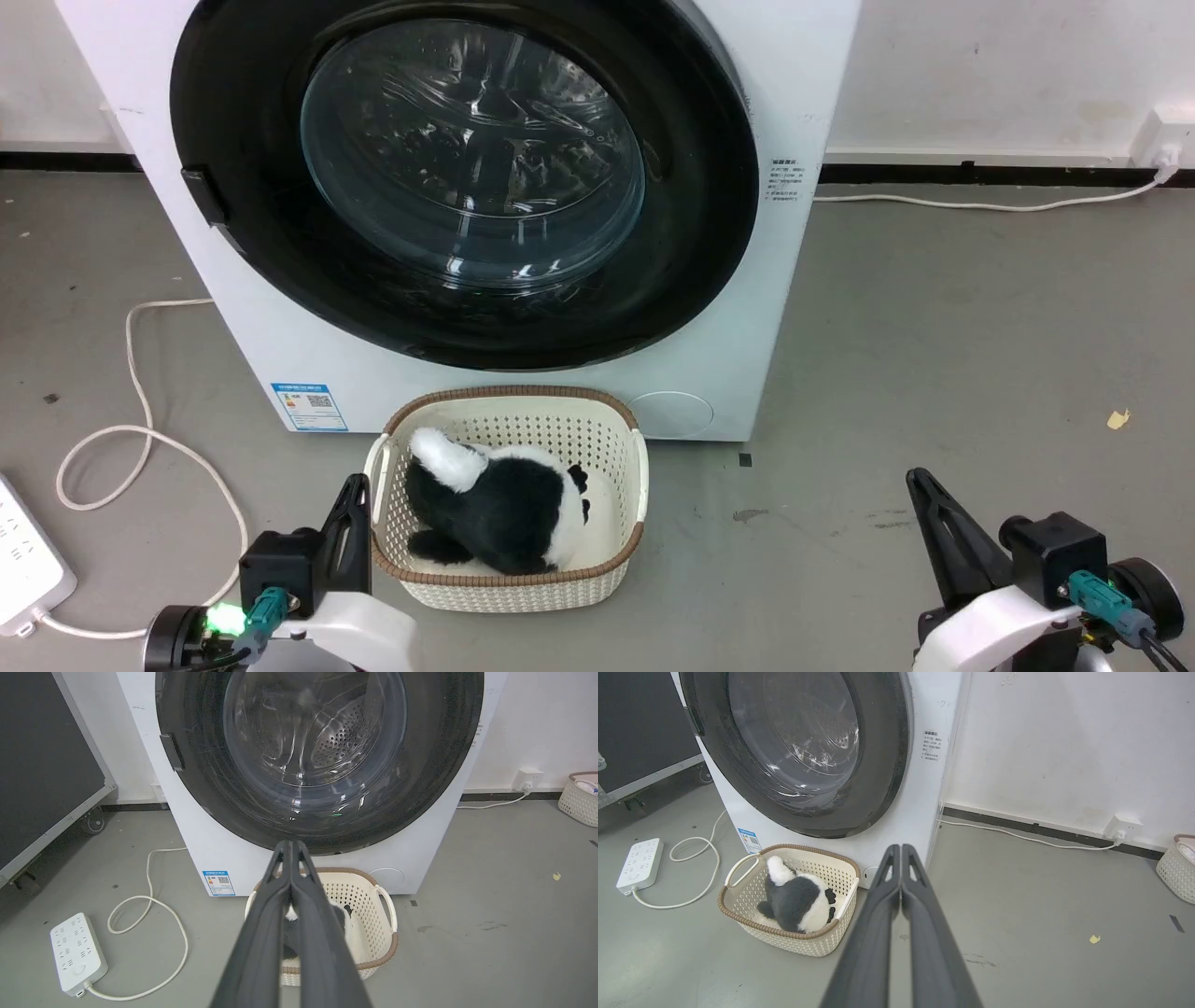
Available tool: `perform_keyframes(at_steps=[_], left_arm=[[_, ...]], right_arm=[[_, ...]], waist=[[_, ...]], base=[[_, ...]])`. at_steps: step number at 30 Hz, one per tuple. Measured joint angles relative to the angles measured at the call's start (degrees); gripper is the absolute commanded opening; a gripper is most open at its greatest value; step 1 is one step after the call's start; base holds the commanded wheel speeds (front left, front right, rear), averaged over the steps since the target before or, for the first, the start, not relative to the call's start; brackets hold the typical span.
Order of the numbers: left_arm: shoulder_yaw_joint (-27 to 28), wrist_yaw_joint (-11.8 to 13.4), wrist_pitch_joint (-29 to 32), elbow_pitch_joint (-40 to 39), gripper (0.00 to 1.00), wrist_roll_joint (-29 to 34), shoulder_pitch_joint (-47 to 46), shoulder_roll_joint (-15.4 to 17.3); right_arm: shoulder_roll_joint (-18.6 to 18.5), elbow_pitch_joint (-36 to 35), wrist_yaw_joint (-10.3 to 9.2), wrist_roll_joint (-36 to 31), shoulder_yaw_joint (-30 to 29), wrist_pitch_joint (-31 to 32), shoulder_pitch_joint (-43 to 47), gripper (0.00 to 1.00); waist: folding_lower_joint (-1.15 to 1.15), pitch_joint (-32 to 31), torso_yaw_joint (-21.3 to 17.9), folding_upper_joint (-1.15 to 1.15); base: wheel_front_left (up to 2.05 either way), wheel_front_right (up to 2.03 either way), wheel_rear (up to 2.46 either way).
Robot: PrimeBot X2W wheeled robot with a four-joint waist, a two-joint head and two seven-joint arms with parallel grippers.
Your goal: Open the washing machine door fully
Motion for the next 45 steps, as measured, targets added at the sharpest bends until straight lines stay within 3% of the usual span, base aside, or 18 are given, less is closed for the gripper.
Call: perform_keyframes(at_steps=[12,13,45], left_arm=[[0.03,0.00,0.00,0.00,0.00,0.00,0.00,0.00],[0.01,0.00,0.00,0.00,1.00,0.00,0.00,0.00],[-0.99,-0.01,-2.64,-0.60,1.00,-0.93,0.04,-0.01]], right_arm=[[0.00,0.00,0.00,0.00,0.02,0.00,0.00,0.00],[0.00,0.00,0.00,0.00,0.02,0.00,0.00,1.00],[0.00,-0.53,0.00,0.66,-0.27,-2.68,0.04,1.00]], waist=[[0.00,0.00,0.00,0.00],[0.00,0.00,0.00,0.00],[0.00,1.38,0.36,0.00]], base=[[0.00,0.00,0.00],[0.00,0.00,0.00],[0.00,0.00,0.00]])
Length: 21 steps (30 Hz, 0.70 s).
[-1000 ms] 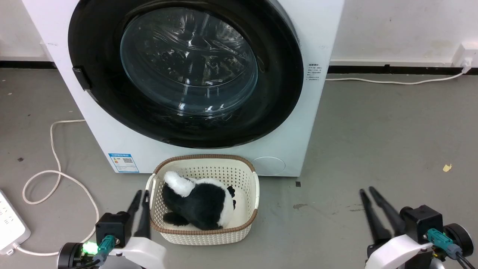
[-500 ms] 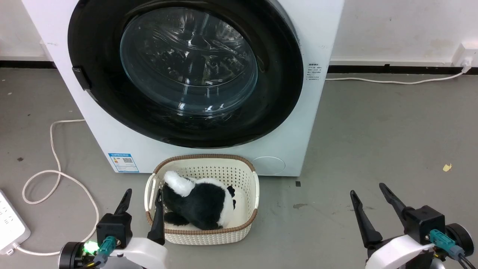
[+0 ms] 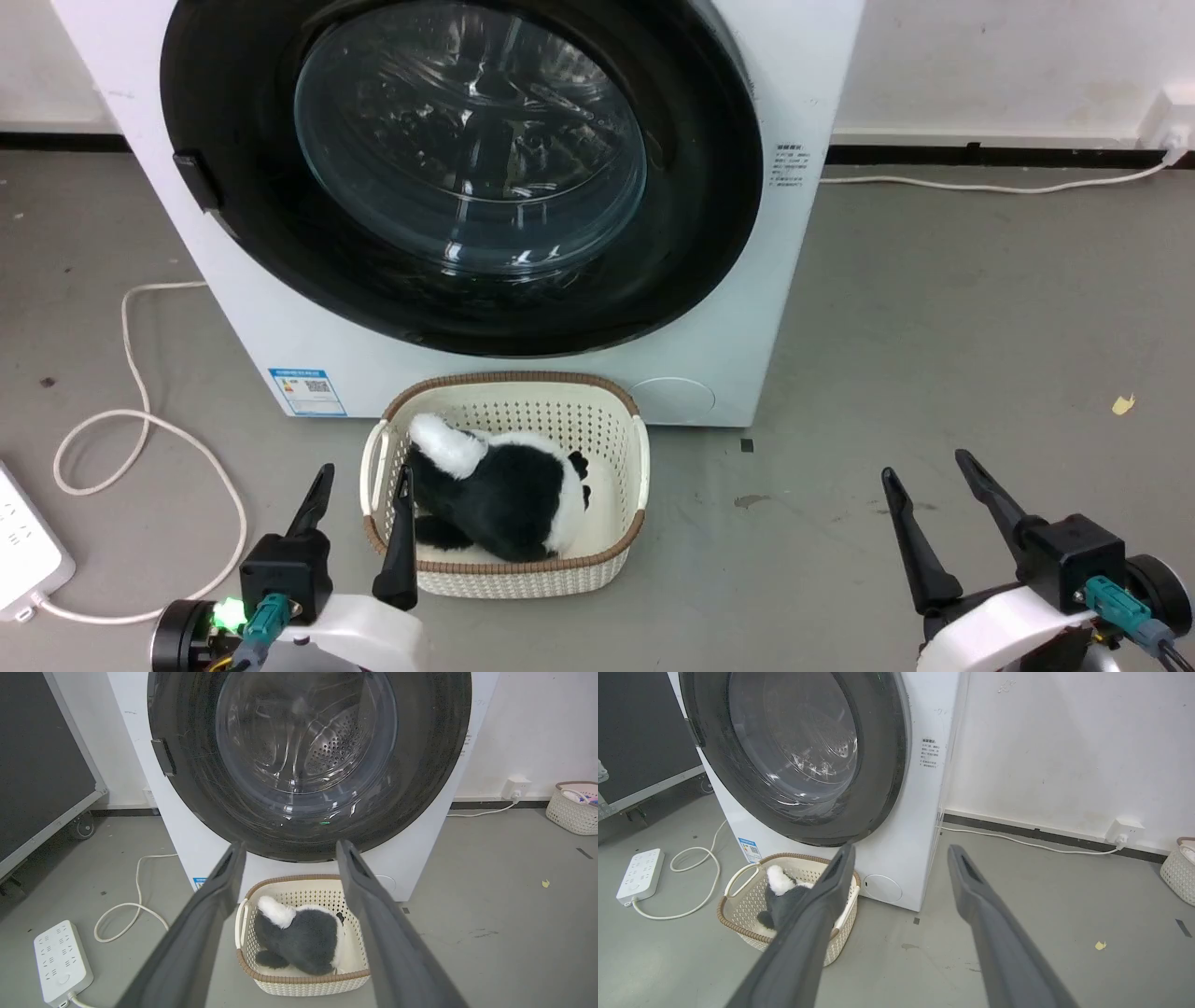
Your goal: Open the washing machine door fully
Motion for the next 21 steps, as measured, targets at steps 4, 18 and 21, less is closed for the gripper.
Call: perform_keyframes(at_steps=[4,18,21], left_arm=[[-0.16,0.00,-0.45,-0.16,1.00,-0.24,-0.01,0.00],[-0.99,0.07,-2.03,-1.22,1.00,-0.90,-1.72,0.00],[-1.20,0.07,-2.53,-1.44,1.00,-1.19,-2.43,-0.01]], right_arm=[[0.00,-0.18,0.00,0.20,-0.33,-0.52,-0.01,1.00],[-1.36,-1.38,0.00,1.99,-1.51,-1.15,-3.86,0.00],[-2.53,-1.81,0.00,3.37,-1.58,-0.56,-5.43,0.00]], waist=[[0.00,0.78,0.29,0.00],[0.00,4.61,1.84,0.00],[0.00,5.62,2.18,0.00]], base=[[0.00,0.00,0.00],[0.00,0.00,0.00],[0.00,0.00,0.00]])
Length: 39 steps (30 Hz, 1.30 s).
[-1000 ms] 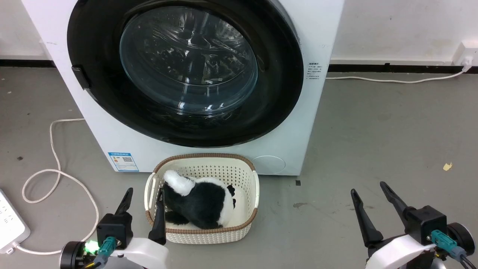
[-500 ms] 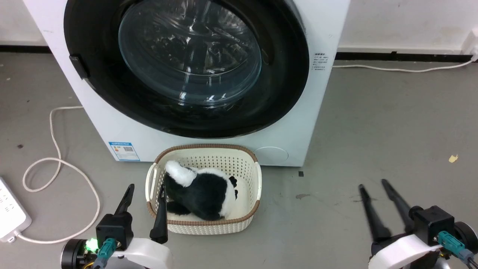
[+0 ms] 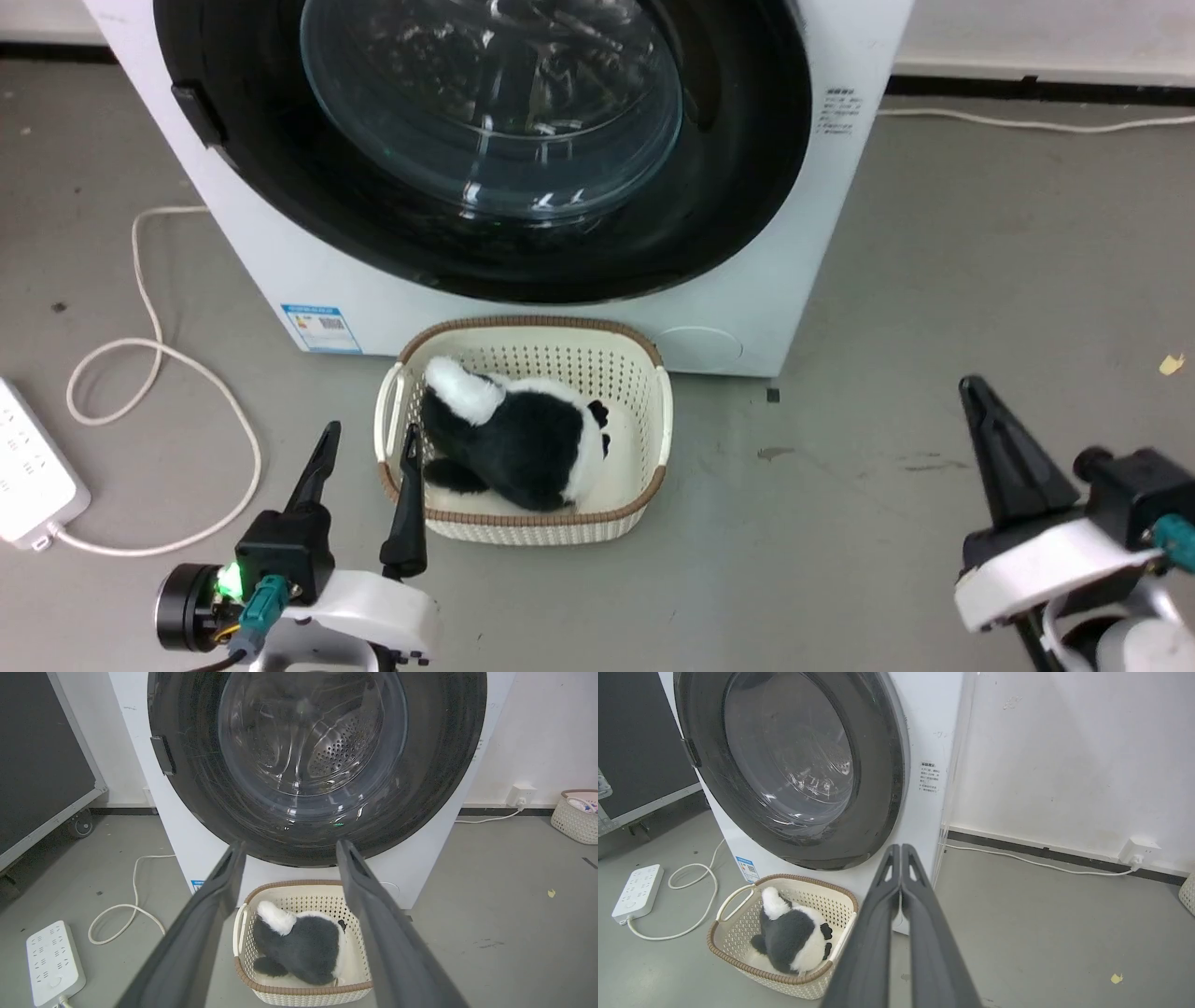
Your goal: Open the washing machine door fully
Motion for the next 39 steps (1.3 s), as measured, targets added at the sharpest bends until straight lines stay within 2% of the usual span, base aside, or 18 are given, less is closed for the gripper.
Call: perform_keyframes(at_steps=[7,18,23,34,36,39], left_arm=[[-0.62,0.01,-0.78,-0.47,1.00,-0.52,-1.09,0.00],[-0.98,0.00,-2.02,-1.24,1.00,-1.09,-3.41,0.00],[-1.41,0.02,-2.61,-1.64,1.00,-1.54,-3.98,0.00],[-2.66,0.53,-4.03,-2.40,1.00,-2.61,-5.85,0.00],[-3.42,1.03,-4.65,-2.68,1.00,-3.21,-7.06,0.01],[-3.85,1.19,-5.05,-2.75,1.00,-3.65,-7.48,0.00]], right_arm=[[-2.54,-0.74,0.00,3.19,-0.97,2.36,-4.59,0.00],[-3.86,1.01,0.00,11.03,-4.44,7.67,-15.43,0.00],[-2.34,4.30,-0.01,18.16,-7.83,12.70,-22.09,0.00],[-1.69,14.00,-0.01,24.13,-15.05,21.71,-38.12,0.00],[-1.57,20.92,-0.02,26.72,-20.02,29.09,-45.24,0.00],[-1.57,23.30,-0.02,27.08,-21.97,32.05,-48.22,0.00]], waist=[[0.00,2.55,0.79,0.00],[0.00,6.70,2.32,0.00],[0.00,8.39,3.18,0.00],[0.01,12.39,5.96,0.00],[0.00,14.61,7.69,0.00],[0.00,15.65,8.45,0.00]], base=[[0.00,0.00,0.00],[0.00,0.00,0.00],[0.00,0.00,0.00],[0.00,0.00,0.00],[0.00,0.00,0.00],[0.00,0.00,0.00]])
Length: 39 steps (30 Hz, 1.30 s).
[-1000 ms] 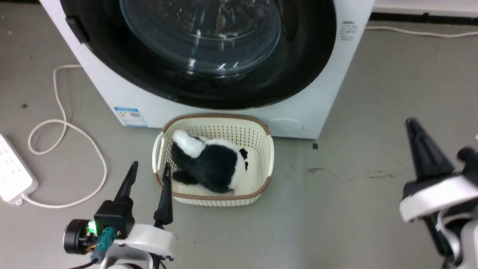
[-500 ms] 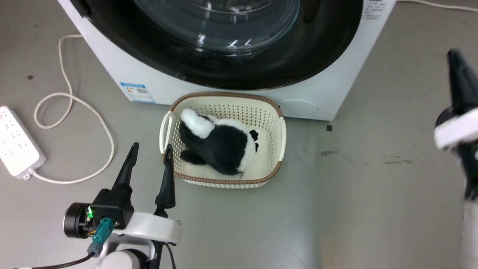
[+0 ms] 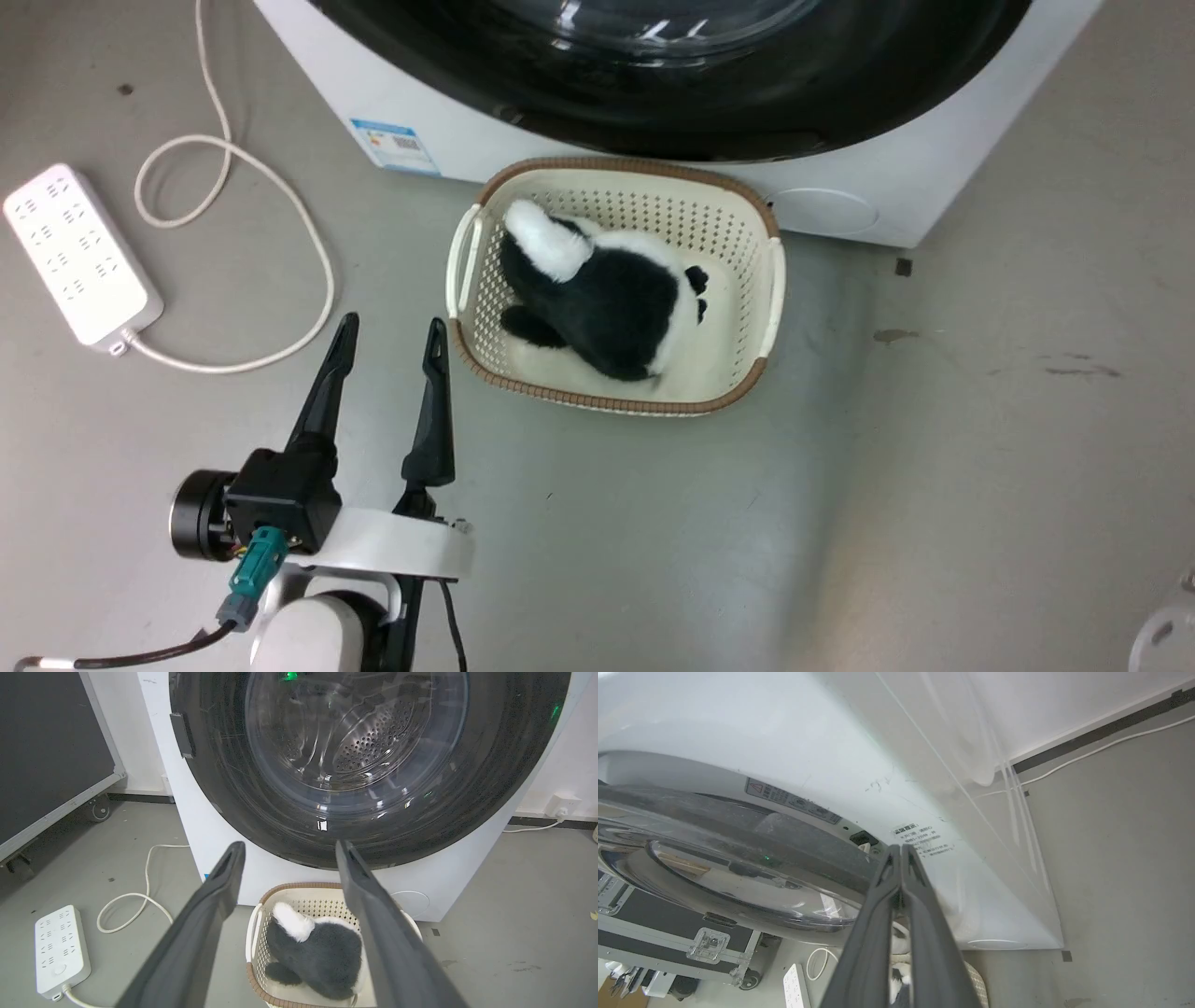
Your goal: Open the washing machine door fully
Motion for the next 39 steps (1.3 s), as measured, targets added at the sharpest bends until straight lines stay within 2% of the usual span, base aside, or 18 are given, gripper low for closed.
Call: perform_keyframes(at_steps=[1,10,28,36,39], left_arm=[[-0.32,0.02,-0.42,-0.16,1.00,-0.36,-0.65,0.00],[-1.64,0.51,-1.44,-0.68,1.00,-0.45,-1.91,0.01],[-4.49,0.80,-3.53,-1.52,1.00,-1.52,-3.83,0.01],[-5.17,1.29,-4.44,-1.88,1.00,-1.97,-4.25,0.01],[-5.04,1.31,-4.44,-1.77,1.00,-1.96,-4.24,0.01]], right_arm=[[0.12,2.02,0.00,0.23,-1.53,2.88,-2.87,0.00],[2.04,6.51,0.00,0.85,-5.87,11.48,-10.11,0.00],[3.53,10.14,-0.01,0.76,-17.89,25.40,-22.63,0.00],[3.59,10.29,-0.01,0.80,-21.91,31.63,-24.85,0.00],[3.59,10.22,-0.01,1.31,-21.42,33.05,-22.79,0.00]], waist=[[0.00,0.94,0.65,0.00],[0.00,3.04,2.28,0.00],[0.00,6.92,5.73,0.00],[0.00,7.80,6.93,0.00],[-0.01,6.57,6.63,0.00]], base=[[0.00,0.00,0.00],[0.00,0.00,0.00],[0.00,0.00,0.00],[0.00,0.00,0.00],[0.00,0.00,0.00]])
